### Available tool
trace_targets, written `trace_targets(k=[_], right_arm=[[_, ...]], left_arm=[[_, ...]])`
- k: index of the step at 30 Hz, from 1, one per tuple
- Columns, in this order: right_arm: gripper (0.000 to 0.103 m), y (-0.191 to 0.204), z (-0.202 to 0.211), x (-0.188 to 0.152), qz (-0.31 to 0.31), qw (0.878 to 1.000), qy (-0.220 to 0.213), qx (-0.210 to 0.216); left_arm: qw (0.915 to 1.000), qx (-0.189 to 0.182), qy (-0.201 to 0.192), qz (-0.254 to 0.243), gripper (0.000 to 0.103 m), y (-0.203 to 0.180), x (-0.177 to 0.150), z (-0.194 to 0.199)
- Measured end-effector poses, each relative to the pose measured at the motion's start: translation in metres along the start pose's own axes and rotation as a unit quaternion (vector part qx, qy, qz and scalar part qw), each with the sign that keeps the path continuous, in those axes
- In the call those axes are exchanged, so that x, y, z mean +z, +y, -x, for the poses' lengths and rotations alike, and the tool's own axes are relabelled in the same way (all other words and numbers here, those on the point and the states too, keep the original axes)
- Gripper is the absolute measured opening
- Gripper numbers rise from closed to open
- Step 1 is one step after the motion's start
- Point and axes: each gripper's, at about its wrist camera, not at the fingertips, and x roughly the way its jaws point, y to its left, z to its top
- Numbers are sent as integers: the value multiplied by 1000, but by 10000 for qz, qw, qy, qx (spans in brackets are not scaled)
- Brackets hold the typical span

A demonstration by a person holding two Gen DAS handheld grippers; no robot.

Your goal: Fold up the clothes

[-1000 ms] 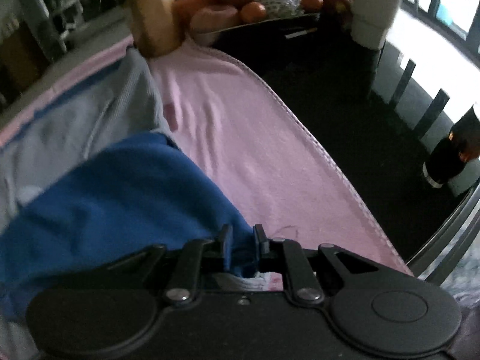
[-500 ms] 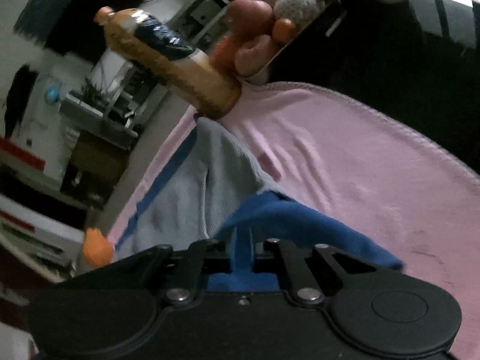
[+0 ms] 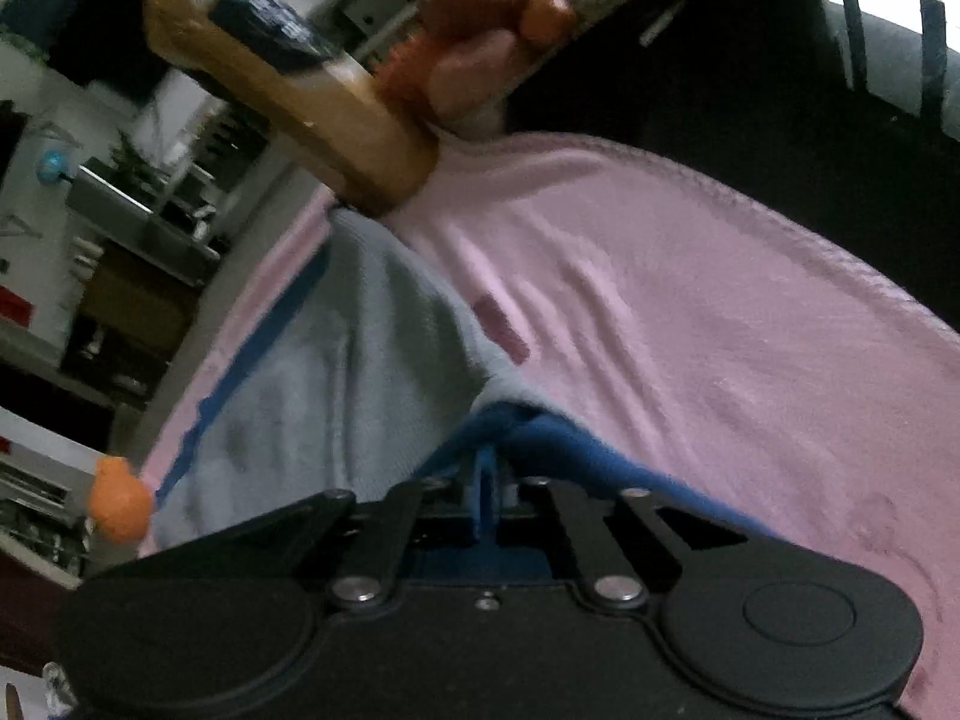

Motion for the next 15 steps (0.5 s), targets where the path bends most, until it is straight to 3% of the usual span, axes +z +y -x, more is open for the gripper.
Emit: trace_targets(k=[4,8,13,15], right_arm=[[10,-12,44,-8,2,9994,-186,286],[13,-32,57,-14,-264,9988,-126,382],[13,-40,41,-21,-338,9981,403,314],[8,-41,32,-25,-228,9972,708,-94]], left_arm=[[9995,-186,-200,-160,20,-2,-17,32],[9978,-578,-102,-295,20,-14,-40,31],[9972,18,101,-736,14,-26,-53,2],[9971,135,138,-737,17,-22,-53,0]])
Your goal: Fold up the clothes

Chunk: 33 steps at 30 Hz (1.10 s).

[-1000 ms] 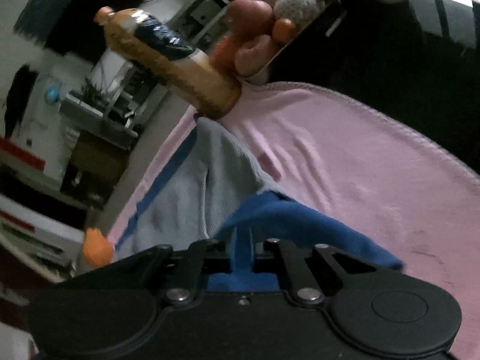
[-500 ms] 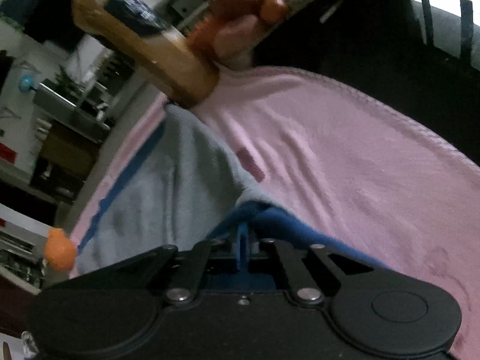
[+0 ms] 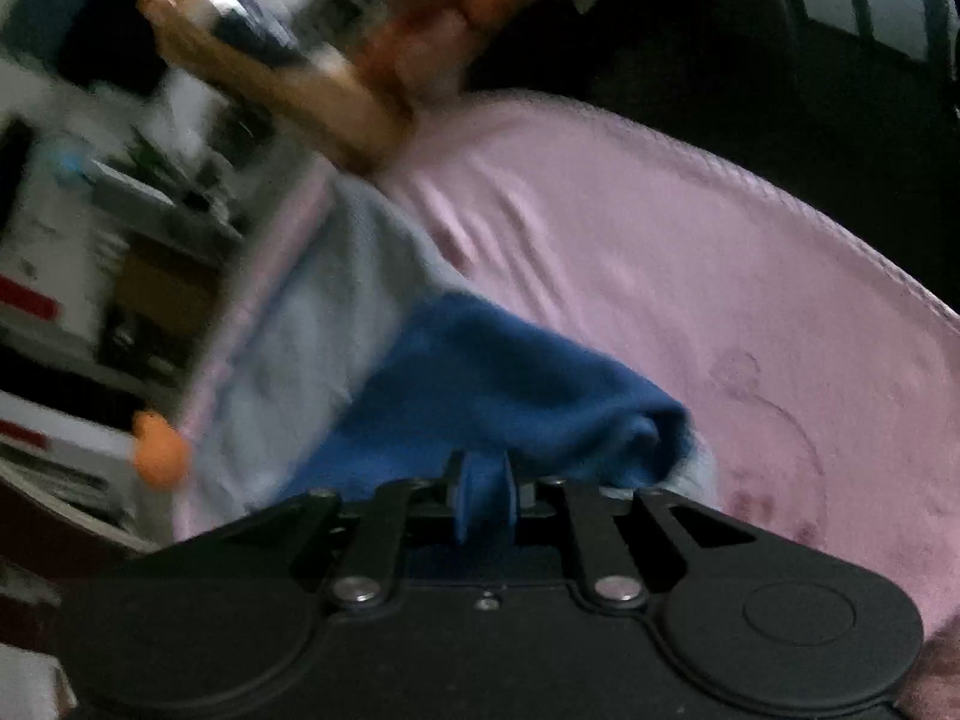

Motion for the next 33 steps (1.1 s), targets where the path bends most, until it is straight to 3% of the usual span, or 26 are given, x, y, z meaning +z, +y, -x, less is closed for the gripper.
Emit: trace_targets(k=[1,5,7,9,12,16,19,22,23,26,30,33], right_arm=[[0,-1,-5,-1,99,9994,110,-305],[0,7,-5,-6,419,9977,-33,-538],[1,12,0,-10,569,9966,-174,-578],[10,16,13,-18,692,9960,-398,-406],[12,20,27,-37,739,9962,-331,332],[12,31,18,-70,897,9921,294,822],[12,39,5,-87,1135,9888,639,734],[12,46,-5,-91,1439,9874,633,169],[1,45,-8,-91,1507,9865,641,-55],[0,47,-9,-90,1659,9842,602,-154],[11,54,3,-93,1793,9830,407,-37],[12,67,32,-95,1771,9832,109,426]], left_arm=[[10000,34,22,17,17,2,0,-1],[9998,75,78,180,16,8,0,4],[9993,85,62,372,11,16,-4,16],[9983,-125,-11,571,12,22,-7,28],[9955,-510,-152,790,17,27,-11,45],[9970,-638,90,417,19,4,-26,42],[9988,-300,371,97,18,-10,-39,30],[9991,-92,404,-2,21,-9,-44,25],[9991,-81,406,-10,22,-9,-44,25],[9991,-33,428,-38,22,-8,-42,29],[9990,43,444,-55,20,-5,-38,46],[9997,-22,93,239,21,17,-24,82]])
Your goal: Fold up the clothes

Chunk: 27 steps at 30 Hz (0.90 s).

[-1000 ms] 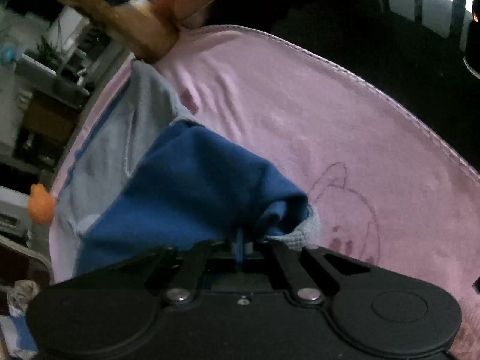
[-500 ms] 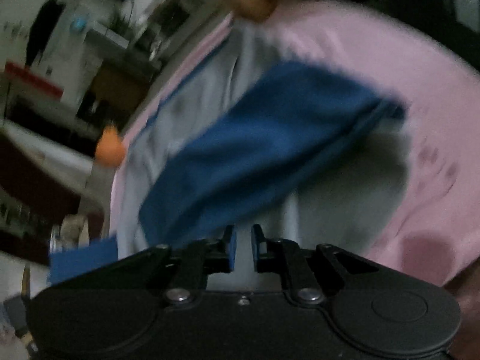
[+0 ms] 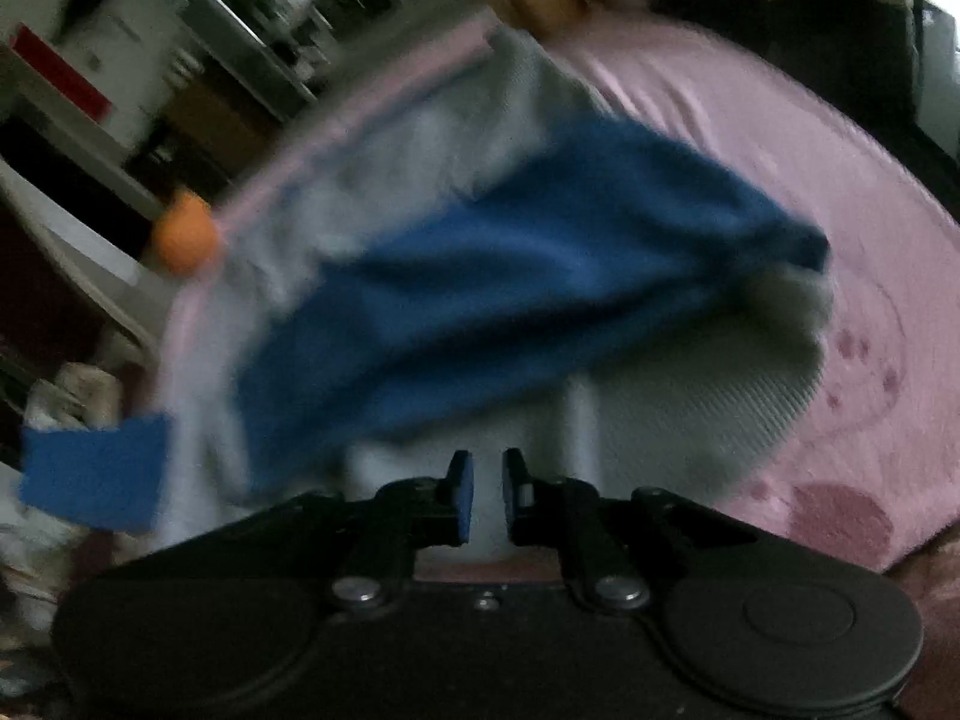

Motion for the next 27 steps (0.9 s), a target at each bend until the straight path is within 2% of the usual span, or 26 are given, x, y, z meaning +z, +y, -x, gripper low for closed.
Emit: trace_targets(k=[1,3,6,8,9,11,13,16,19,20,21,24,27], right_arm=[[13,11,11,4,19,9998,-148,153],[19,33,29,13,84,9980,-422,454],[28,74,49,23,236,9921,-753,979],[33,96,52,25,290,9872,-855,1313],[38,106,51,26,290,9844,-905,1479],[40,124,44,25,202,9792,-930,1790],[41,138,32,22,157,9766,-819,1984],[41,159,12,17,139,9739,-585,2188],[41,179,-8,11,199,9725,-407,2283],[42,185,-12,9,219,9720,-368,2311],[42,189,-14,7,245,9715,-351,2331],[46,203,-21,3,378,9707,-339,2348],[47,212,-25,-1,574,9712,-332,2289]], left_arm=[[9998,-25,-149,121,21,11,5,15],[9980,-55,-515,375,31,38,13,48],[9904,97,-1171,729,42,89,14,98],[9819,310,-1614,945,44,128,12,124],[9759,441,-1843,1079,48,149,11,133],[9622,681,-2275,1335,48,191,10,149],[9512,787,-2556,1539,50,224,10,155],[9406,820,-2752,1812,52,268,16,154],[9377,987,-2852,1720,58,291,30,147],[9396,1075,-2830,1599,67,294,37,141],[9416,1170,-2797,1467,69,297,43,135],[9482,1506,-2607,1015,69,299,62,115],[9527,1656,-2447,718,68,301,75,97]])
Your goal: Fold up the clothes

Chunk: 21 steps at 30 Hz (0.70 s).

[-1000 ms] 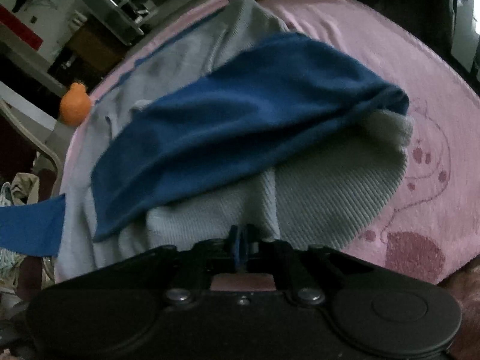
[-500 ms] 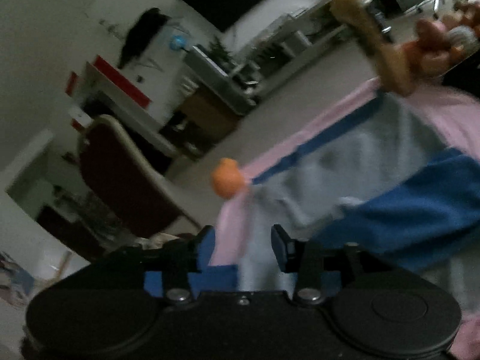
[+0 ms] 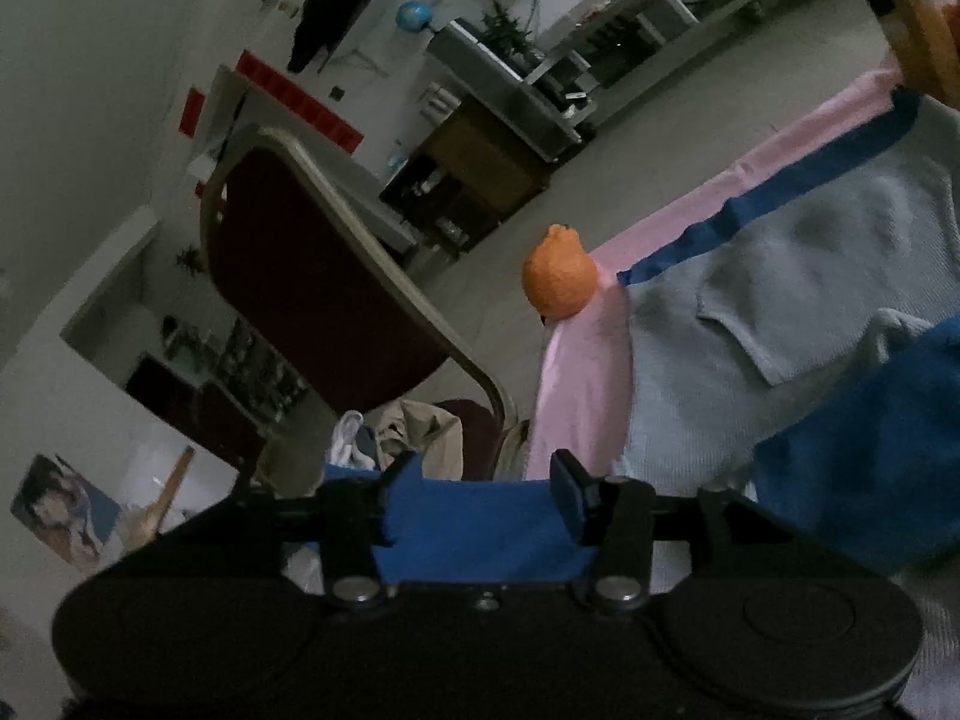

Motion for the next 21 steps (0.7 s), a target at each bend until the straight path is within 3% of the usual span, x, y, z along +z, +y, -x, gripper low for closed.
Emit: trace_targets(k=[3,4,6,7,15,21], right_arm=[[47,1,-3,-2,69,10000,54,-47],[47,0,-4,-2,74,9999,64,-63],[47,-2,-4,-1,38,9999,59,-104],[47,-3,-4,0,21,9999,56,-121],[48,-27,26,10,-271,9995,-139,-61],[51,-70,92,27,-478,9973,-480,-283]], left_arm=[[9996,72,191,-169,60,-4,0,-17],[9995,104,203,-205,52,-3,-1,-20],[9993,231,158,-230,11,-3,-1,-20],[9994,265,101,-222,6,-3,-1,-15],[9960,482,-251,-711,4,-50,16,34],[9906,16,-693,-1180,4,-133,30,93]])
